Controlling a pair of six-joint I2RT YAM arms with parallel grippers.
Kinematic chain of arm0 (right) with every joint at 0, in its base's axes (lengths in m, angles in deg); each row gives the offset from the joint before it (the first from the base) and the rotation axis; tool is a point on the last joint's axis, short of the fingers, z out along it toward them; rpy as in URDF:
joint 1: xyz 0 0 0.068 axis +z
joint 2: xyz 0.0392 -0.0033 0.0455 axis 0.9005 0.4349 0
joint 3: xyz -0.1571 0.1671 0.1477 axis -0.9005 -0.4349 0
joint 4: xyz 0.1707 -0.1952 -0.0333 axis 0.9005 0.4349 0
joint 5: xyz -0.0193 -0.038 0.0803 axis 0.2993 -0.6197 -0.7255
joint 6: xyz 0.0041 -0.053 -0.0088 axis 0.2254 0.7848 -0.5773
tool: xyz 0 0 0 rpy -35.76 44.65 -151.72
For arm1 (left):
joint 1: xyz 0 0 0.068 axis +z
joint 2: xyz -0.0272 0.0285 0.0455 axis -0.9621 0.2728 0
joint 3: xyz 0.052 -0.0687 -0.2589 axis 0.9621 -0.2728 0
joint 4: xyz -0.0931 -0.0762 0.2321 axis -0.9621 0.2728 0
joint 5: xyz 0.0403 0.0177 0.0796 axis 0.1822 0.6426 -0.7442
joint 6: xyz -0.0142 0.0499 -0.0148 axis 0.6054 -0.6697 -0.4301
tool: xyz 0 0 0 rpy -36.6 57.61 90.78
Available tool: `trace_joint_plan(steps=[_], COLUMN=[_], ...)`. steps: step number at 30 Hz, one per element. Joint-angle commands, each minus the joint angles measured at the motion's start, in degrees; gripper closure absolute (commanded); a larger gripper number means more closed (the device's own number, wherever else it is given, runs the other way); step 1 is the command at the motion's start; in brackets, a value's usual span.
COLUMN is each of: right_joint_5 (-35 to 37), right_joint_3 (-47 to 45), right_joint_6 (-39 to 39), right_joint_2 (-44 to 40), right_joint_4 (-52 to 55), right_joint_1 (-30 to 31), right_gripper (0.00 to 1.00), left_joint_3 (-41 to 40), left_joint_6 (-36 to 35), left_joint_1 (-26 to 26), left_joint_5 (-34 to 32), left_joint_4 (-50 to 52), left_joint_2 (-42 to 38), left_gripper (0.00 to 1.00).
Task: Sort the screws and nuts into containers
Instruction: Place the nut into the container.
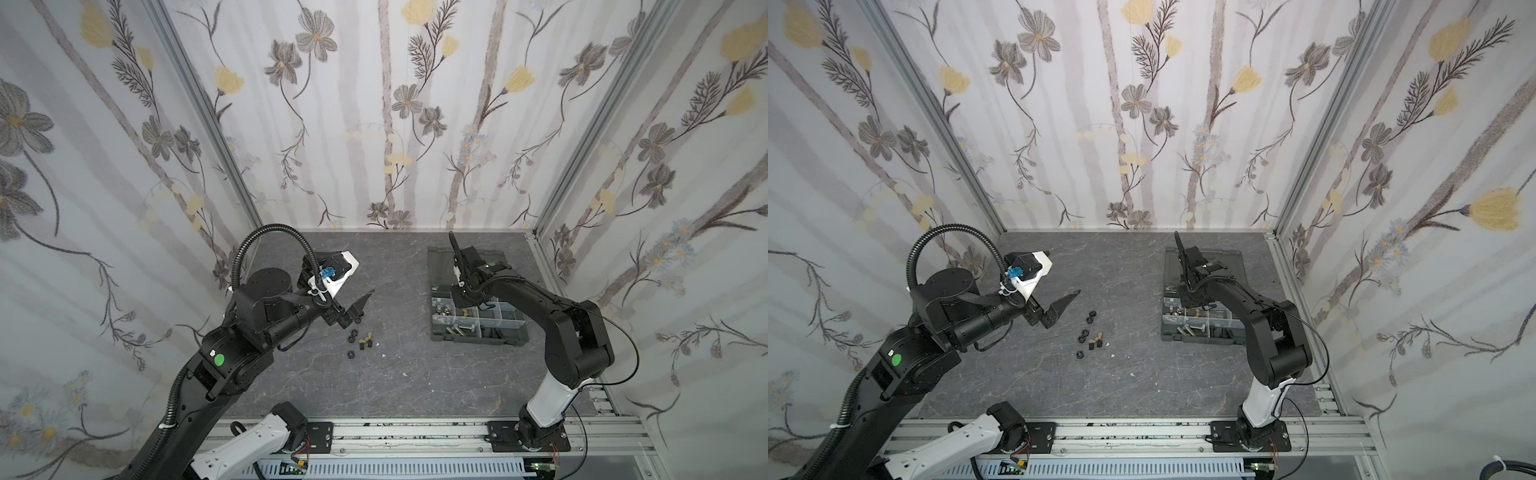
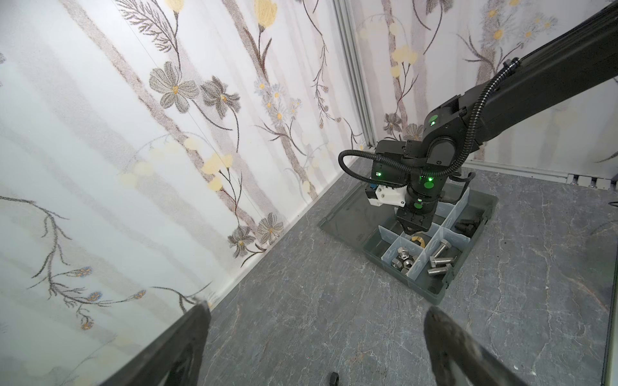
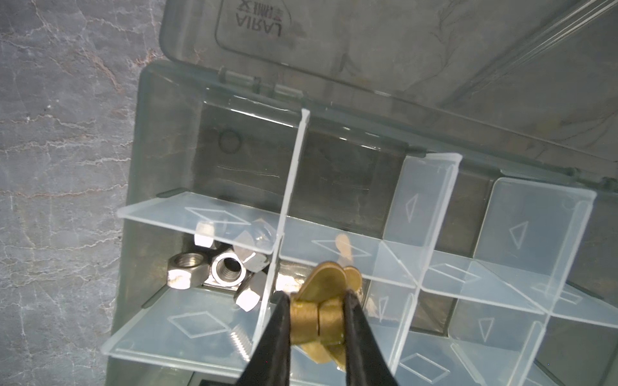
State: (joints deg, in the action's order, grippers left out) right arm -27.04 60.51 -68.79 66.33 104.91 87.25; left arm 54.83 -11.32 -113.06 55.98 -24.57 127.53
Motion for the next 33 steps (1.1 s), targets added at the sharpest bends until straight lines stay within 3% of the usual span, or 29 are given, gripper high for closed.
trace_joint_plan(steps=[1, 14, 26, 33], right_joint_5=[0.2, 0.5, 0.1, 1.1], right_joint_3=[-1.0, -1.5, -0.6, 6.3], right_joint_6=[-0.3, 0.1, 0.4, 2.2], right_joint_2=[-0.2, 0.0, -1.6, -1.0], right_joint_4=[-0.7, -1.2, -0.4, 1.9], right_joint_1=[-0.1, -0.4, -0.2, 7.4], right_gripper=[0.81, 0.71, 0.69, 0.64], left_joint_3=[0.7, 1.2, 1.0, 1.1], left_joint_6=[-0.1, 0.1, -0.1, -0.1], left_joint_1=[0.0, 0.0, 0.0, 0.0], left_joint_5=[0.2, 0.5, 0.4, 0.7], left_joint_4=[-1.0, -0.7, -0.7, -0.8], left_joint_2=[0.1, 0.5, 0.4, 0.3], left_gripper=[0.00, 0.00, 0.00, 0.00])
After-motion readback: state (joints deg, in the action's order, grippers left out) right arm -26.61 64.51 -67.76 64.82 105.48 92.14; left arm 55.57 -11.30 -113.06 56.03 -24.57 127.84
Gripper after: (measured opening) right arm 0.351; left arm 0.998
